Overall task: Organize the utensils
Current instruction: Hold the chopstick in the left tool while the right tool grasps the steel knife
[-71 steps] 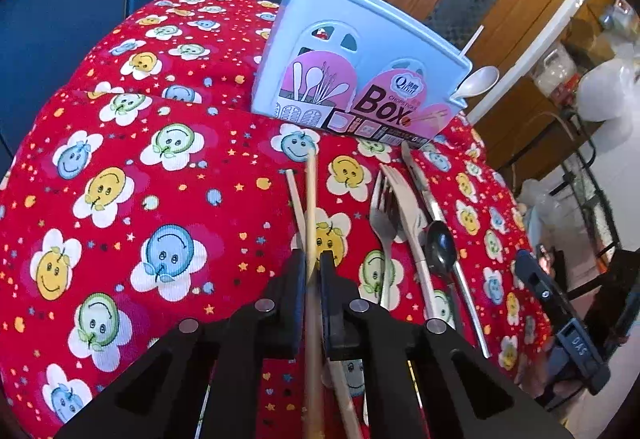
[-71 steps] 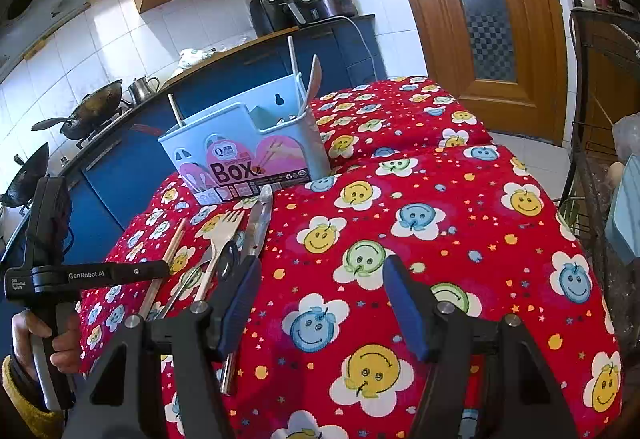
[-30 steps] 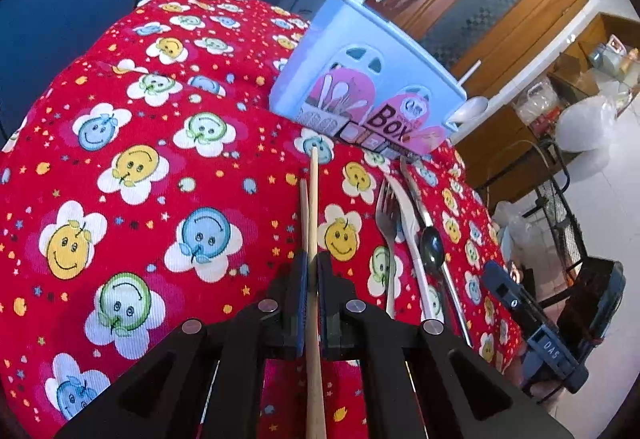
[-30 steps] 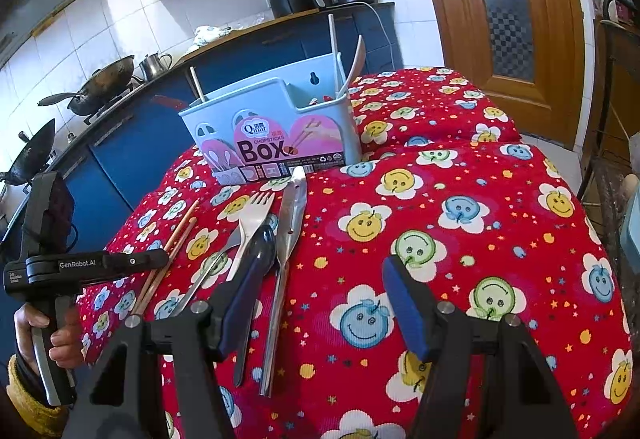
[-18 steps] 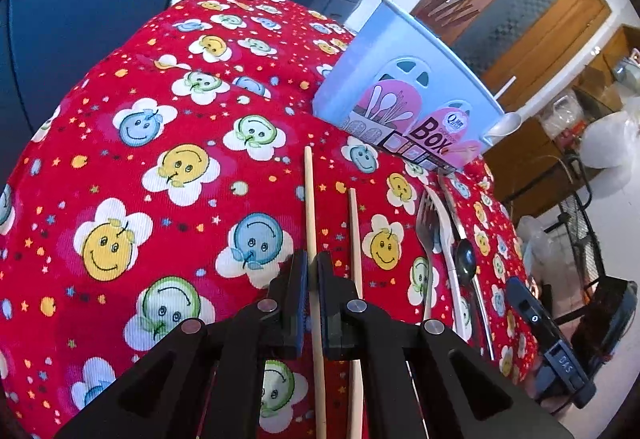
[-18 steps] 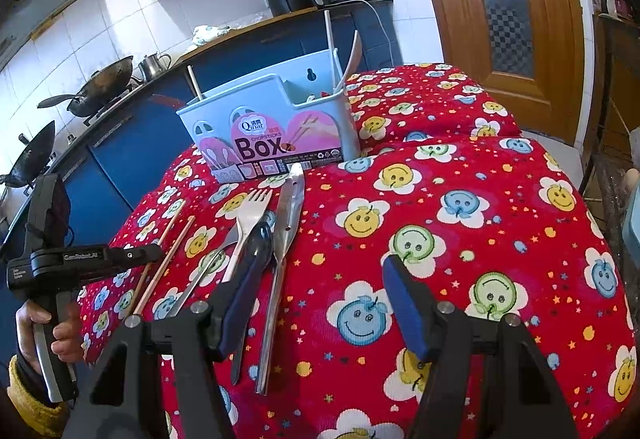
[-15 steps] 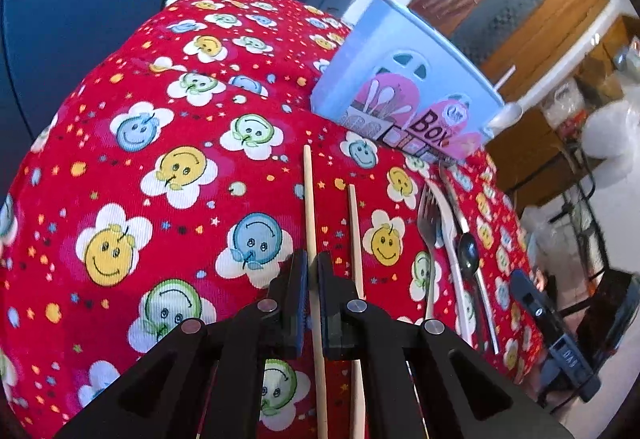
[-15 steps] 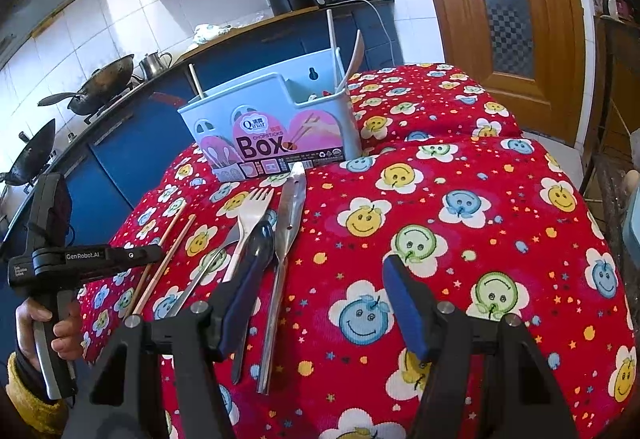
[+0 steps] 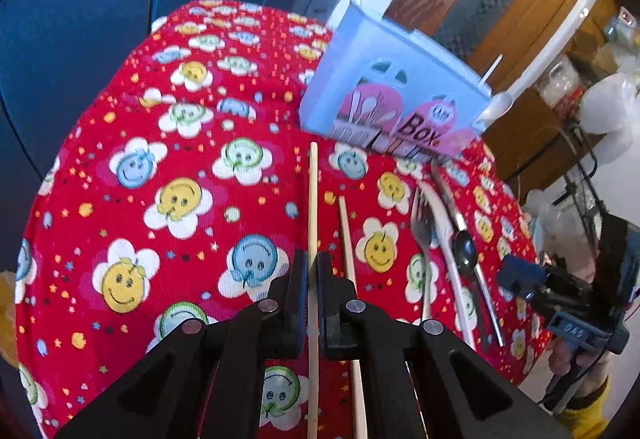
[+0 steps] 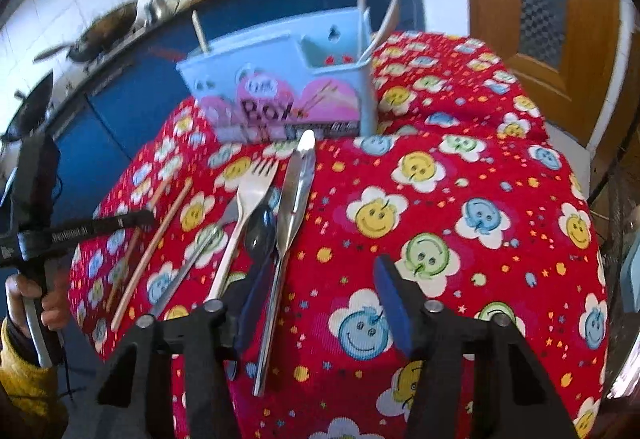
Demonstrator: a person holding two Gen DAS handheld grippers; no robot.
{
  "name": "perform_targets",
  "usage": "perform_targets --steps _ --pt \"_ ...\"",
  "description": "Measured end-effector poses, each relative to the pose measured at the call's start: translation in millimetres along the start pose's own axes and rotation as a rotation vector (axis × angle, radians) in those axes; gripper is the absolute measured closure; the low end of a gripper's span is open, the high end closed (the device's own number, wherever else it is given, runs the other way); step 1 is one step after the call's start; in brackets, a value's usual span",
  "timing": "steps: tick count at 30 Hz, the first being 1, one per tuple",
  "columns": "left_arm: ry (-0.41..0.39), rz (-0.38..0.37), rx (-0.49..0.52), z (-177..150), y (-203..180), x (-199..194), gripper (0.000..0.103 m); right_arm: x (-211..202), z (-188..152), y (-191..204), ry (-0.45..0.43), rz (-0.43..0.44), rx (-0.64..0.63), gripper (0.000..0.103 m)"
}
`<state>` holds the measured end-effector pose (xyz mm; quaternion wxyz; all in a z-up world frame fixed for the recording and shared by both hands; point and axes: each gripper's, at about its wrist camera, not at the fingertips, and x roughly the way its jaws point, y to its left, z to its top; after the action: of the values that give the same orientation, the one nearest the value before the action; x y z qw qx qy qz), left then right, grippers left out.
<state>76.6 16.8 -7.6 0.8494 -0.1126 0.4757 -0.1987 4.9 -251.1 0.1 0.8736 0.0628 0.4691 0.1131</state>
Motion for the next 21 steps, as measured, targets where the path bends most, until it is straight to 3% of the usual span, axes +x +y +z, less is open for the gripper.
perform_targets --steps 8,21 --pt "-0.091 -0.044 -0.001 7.0 -3.2 -17.6 0.099 18.7 8.2 24.4 0.166 -0.056 -0.135 0.062" --pt "-0.14 -0.077 0.007 16.5 -2.6 -25.1 0.099 53.5 50.1 33.8 0.275 -0.146 -0.182 0.065"
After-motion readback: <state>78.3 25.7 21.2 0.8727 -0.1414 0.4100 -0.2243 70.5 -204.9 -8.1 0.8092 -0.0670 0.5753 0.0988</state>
